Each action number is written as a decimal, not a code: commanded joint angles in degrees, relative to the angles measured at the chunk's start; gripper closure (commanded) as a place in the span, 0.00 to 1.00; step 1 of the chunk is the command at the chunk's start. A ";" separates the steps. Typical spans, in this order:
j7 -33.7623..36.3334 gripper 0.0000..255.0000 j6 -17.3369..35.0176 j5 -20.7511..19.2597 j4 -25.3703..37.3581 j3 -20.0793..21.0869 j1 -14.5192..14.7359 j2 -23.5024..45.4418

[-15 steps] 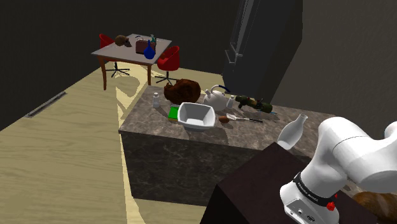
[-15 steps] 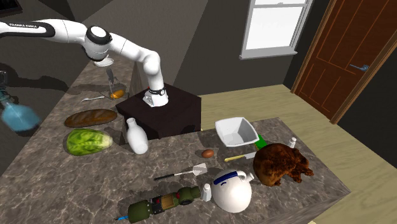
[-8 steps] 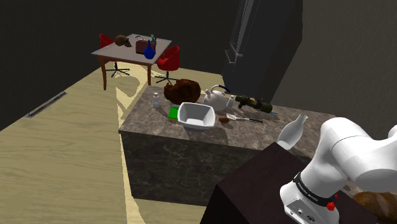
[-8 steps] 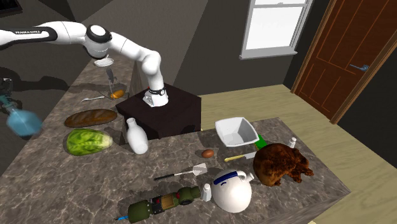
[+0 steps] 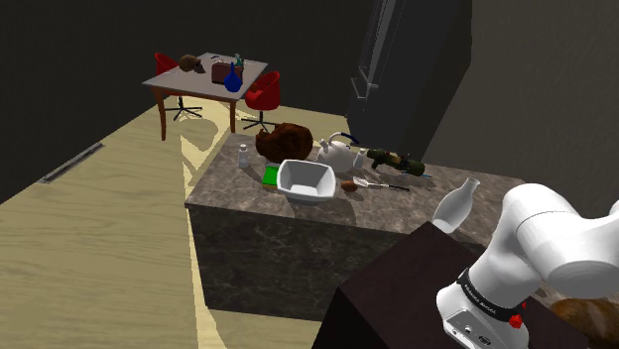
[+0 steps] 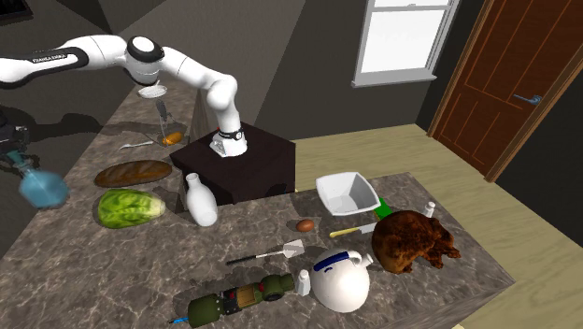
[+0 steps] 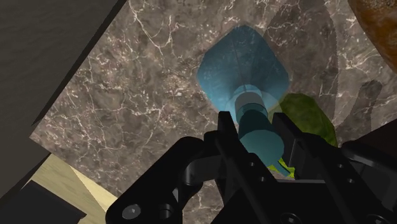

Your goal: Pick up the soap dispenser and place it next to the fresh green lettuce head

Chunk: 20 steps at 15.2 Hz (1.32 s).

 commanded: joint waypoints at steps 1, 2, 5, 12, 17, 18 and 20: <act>0.29 1.00 1.22 -0.22 -1.37 -0.08 -0.56 -0.29; 0.43 1.00 1.88 -0.36 -2.13 -0.14 -0.88 -0.47; 0.84 1.00 3.78 -0.81 -4.22 -0.39 -1.71 -1.05; 1.64 1.00 7.88 -2.06 -8.12 -1.32 -3.03 -2.66; 2.10 1.00 10.57 -3.06 -10.19 -2.21 -3.54 -3.99; 2.18 1.00 11.08 -3.27 -10.54 -2.41 -3.61 -4.28; 2.34 1.00 12.10 -3.70 -11.19 -2.82 -3.71 -4.86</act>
